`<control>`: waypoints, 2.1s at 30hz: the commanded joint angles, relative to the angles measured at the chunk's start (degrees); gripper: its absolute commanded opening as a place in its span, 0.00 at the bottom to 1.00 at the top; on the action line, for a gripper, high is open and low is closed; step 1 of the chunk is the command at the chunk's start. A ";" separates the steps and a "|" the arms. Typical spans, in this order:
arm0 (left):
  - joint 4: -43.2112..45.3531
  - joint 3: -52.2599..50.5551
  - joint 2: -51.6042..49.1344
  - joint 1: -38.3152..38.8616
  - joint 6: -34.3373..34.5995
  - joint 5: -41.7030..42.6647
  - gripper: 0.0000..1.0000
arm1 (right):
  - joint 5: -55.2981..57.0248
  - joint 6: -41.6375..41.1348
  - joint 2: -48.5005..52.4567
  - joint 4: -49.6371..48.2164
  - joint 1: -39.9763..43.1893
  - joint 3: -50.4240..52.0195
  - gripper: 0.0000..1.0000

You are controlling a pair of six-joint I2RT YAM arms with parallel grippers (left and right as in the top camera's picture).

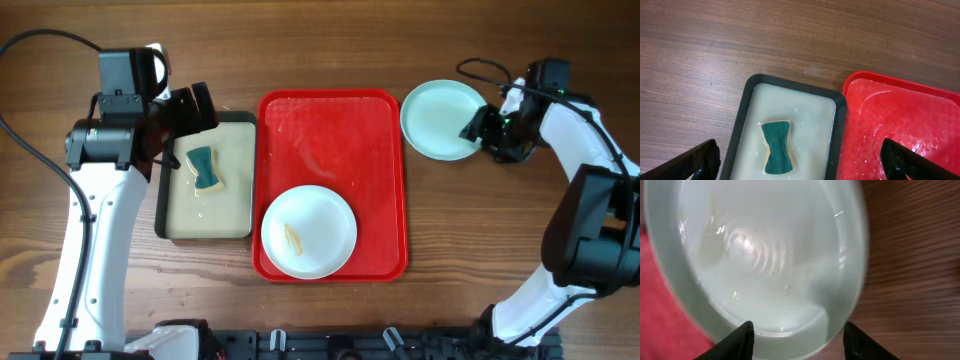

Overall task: Clean dirty plates on tray and stack at the side
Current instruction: 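Set the plate onto the plate stack right of the red tray, then move the right gripper to grip the edge of the last white plate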

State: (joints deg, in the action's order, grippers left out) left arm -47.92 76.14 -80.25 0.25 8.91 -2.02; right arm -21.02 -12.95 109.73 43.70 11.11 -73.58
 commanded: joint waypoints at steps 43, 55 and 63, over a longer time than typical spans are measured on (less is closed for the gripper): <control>0.13 0.44 0.22 -0.15 0.52 0.46 1.00 | 30.05 0.98 -0.59 1.40 -23.15 -2.60 0.05; 0.13 0.44 0.22 -0.15 0.52 0.46 1.00 | -11.50 18.01 -14.32 10.82 -25.35 -2.34 0.58; 0.13 0.44 0.22 -0.15 0.52 0.46 1.00 | 7.10 15.87 -12.11 -3.08 -41.83 10.86 0.57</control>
State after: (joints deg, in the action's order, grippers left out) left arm -47.90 76.14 -80.25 0.25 8.88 -2.02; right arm -21.78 3.75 96.03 44.23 -27.86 -65.91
